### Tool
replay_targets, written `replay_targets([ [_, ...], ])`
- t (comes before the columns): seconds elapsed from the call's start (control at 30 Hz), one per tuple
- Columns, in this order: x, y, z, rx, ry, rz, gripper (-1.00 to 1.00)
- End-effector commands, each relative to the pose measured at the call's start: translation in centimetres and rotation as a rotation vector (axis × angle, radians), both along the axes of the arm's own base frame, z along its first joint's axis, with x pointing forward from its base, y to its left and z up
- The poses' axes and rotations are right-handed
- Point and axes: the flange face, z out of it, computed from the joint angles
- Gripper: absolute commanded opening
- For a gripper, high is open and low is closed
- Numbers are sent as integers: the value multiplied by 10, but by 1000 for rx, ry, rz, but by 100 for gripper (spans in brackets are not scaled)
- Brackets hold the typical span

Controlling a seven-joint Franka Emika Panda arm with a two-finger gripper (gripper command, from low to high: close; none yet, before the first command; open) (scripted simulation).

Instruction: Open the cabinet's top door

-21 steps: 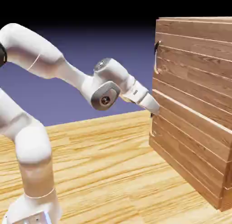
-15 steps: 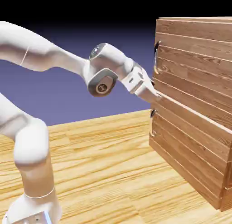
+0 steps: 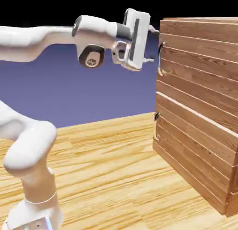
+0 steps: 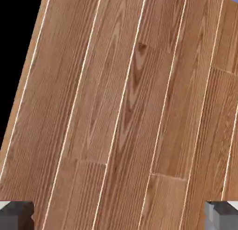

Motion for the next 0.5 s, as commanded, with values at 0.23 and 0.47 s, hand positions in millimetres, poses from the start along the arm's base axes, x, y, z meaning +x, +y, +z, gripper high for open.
replay_targets([
  [0.23,1,59,14,450,-178,-50,0],
  [0.47,23,115,-7,842,-268,-47,0],
])
